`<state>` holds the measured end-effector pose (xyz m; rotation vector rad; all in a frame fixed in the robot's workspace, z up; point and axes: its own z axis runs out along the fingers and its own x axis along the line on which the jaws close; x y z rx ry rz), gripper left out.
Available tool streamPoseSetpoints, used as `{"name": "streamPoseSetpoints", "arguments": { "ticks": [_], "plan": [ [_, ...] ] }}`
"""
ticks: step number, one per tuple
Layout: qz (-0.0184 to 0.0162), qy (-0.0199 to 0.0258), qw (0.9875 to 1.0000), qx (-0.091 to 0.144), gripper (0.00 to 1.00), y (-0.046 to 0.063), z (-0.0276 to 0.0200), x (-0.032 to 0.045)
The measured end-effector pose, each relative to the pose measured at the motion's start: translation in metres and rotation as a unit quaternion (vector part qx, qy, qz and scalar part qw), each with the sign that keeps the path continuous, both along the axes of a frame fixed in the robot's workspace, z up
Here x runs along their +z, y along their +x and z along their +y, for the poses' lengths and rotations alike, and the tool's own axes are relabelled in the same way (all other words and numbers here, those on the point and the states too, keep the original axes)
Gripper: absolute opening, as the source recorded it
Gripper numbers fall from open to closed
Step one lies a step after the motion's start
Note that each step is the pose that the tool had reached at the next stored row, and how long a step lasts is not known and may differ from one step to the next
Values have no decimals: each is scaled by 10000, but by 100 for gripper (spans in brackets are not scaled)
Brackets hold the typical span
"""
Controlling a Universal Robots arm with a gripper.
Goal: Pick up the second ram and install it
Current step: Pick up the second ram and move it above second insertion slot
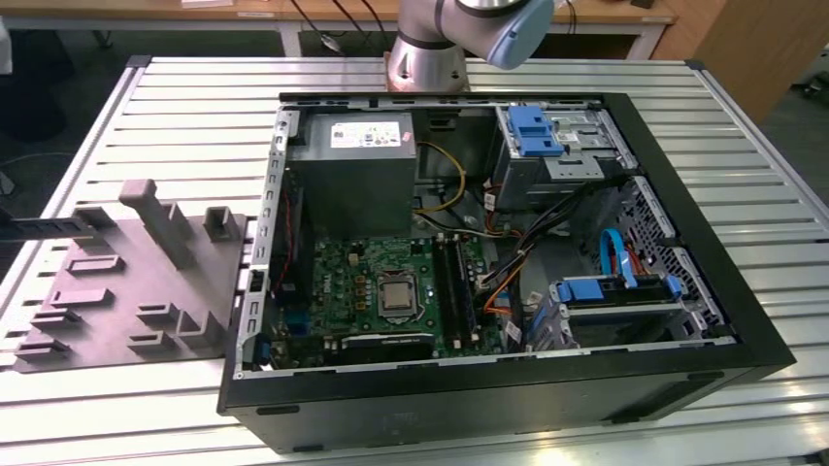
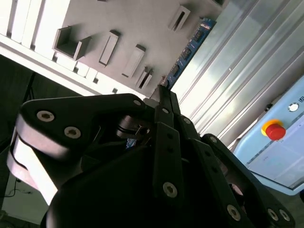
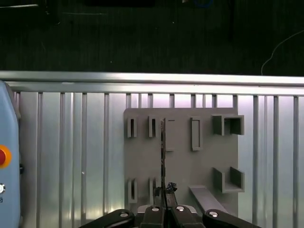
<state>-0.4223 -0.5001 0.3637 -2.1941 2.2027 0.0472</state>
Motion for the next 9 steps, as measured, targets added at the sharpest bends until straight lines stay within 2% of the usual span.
{"name": "streamPoseSetpoints", "arguments": {
  "ticks": [9],
  "plan": [
    [0, 0, 10000, 0, 11, 0, 0, 403]
  ]
}}
